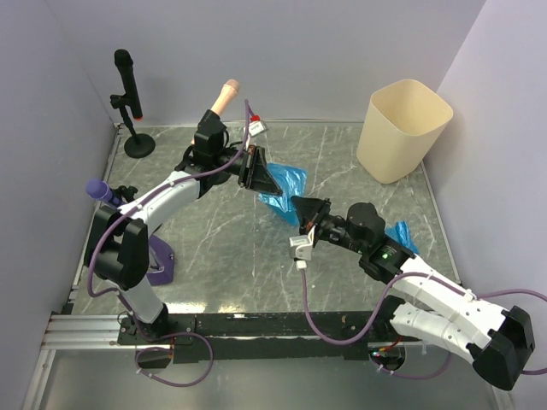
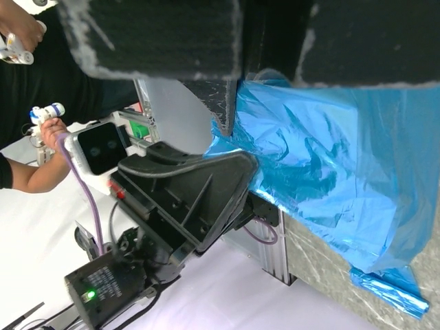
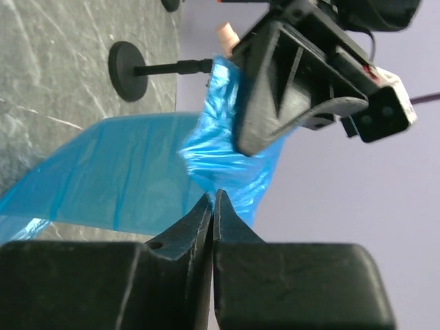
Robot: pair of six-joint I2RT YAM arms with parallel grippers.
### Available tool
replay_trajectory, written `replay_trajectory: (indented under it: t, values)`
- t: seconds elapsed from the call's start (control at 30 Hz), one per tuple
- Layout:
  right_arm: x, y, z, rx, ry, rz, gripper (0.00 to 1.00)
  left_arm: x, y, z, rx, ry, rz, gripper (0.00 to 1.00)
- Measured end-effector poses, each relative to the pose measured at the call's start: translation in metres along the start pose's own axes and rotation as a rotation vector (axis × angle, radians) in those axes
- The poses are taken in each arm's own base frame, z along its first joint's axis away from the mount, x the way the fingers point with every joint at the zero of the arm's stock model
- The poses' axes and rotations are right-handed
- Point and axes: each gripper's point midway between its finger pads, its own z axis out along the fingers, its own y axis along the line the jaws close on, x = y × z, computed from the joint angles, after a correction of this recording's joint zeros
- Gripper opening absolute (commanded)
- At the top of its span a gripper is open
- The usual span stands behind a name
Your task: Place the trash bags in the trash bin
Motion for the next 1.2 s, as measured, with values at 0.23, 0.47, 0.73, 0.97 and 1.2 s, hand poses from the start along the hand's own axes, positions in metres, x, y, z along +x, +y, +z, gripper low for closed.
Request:
replay_trajectory:
  t: [0.23,0.47,0.73,0.97,1.2]
  values:
    - [0.000,-0.019,-0.006,-0.066,0.046,0.157,0.00,-0.022,0.028,-0.037,-0.196,-0.089,0.053,0.70]
    - [-0.025,-0.073,-0.001,-0.195,0.058,0.584,0.00,-0.039,0.003,-0.118,-0.671,-0.147,0.633,0.81]
    - [-0.012,-0.020,0.010,-0.418,0.191,0.922,0.00,-0.002,-0.078,-0.075,-0.643,-0.092,1.154,0.81]
    - [-0.005,-0.013,0.007,-0.439,0.212,0.981,0.00,0.008,-0.018,-0.059,-0.709,0.051,1.134,0.77]
    - [-0.009,-0.018,0.004,-0.426,0.194,0.988,0.00,0.005,0.007,-0.056,-0.716,0.124,1.125,0.42]
